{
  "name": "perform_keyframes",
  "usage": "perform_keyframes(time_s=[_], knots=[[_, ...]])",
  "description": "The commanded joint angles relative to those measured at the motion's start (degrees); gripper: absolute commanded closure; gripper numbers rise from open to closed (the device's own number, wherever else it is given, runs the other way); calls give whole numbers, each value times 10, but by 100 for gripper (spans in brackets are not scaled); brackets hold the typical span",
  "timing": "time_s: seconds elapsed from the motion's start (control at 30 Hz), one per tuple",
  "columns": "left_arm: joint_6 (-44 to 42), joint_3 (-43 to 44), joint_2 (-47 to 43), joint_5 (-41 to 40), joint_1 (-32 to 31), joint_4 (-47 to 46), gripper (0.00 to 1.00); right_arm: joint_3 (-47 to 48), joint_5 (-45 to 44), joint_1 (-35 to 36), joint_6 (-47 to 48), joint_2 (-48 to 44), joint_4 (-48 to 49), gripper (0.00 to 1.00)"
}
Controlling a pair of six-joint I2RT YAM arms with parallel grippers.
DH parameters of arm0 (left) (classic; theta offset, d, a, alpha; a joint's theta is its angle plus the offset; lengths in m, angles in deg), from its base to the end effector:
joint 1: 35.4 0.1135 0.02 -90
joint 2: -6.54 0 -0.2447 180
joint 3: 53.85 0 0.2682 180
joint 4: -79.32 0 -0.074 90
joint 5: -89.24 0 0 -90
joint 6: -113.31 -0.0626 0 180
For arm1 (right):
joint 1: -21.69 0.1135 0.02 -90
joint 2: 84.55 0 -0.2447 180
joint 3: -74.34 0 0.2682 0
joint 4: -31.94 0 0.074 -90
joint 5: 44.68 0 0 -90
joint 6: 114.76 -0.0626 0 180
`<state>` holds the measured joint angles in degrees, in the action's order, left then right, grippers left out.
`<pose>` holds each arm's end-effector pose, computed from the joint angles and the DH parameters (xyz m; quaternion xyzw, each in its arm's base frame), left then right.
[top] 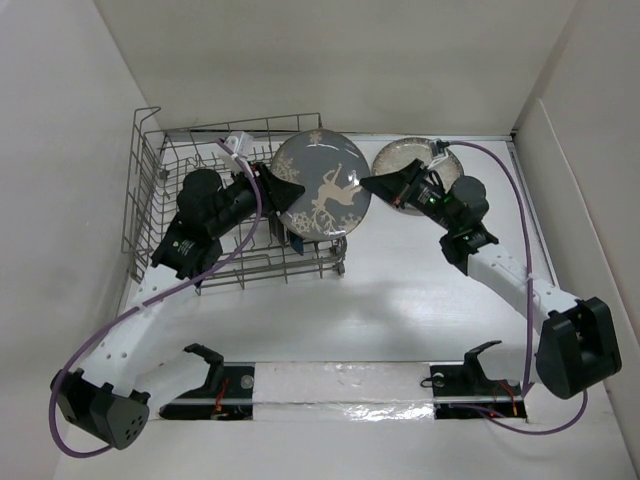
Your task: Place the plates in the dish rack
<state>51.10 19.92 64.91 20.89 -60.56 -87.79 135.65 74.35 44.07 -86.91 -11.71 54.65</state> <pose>0.2457 -0.1409 0.3989 0.1201 0.6821 -0.4326 0.5773 0.2999 0.1564 0.3187 0.0269 0.6438 0.6208 0.4465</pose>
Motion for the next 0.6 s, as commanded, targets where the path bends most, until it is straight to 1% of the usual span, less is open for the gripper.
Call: perform_keyframes(time_s=[0.0,0.07,0.1,0.2,0.23,0.3,0.4,0.43,0.5,0.53,0.57], knots=[[-43,12,-25,-26,-8,-32,100,31,20,20,-28,1,73,71],[-45,26,-29,-42,-8,-23,100,26,25,20,-26,-1,72,56],[-46,42,-31,-49,-8,-17,100,24,30,14,-25,-3,70,44],[-51,86,-40,-91,-8,6,100,12,36,0,-11,-22,48,31],[-52,97,-45,-116,-8,27,100,8,37,-10,-3,-29,44,31],[-62,131,-50,-141,-8,44,100,-10,38,-22,3,-52,34,31],[-76,184,-50,-199,-8,97,100,-25,35,-41,29,-82,-20,31],[-85,194,-53,-238,-8,120,100,-28,34,-50,51,-89,-35,31],[-95,219,-57,-277,-8,142,100,-36,25,-56,72,-108,-70,31],[-103,227,-60,-316,-8,167,100,-39,21,-56,92,-115,-79,31],[-106,237,-60,-334,-8,182,100,-43,15,-61,102,-121,-90,31]])
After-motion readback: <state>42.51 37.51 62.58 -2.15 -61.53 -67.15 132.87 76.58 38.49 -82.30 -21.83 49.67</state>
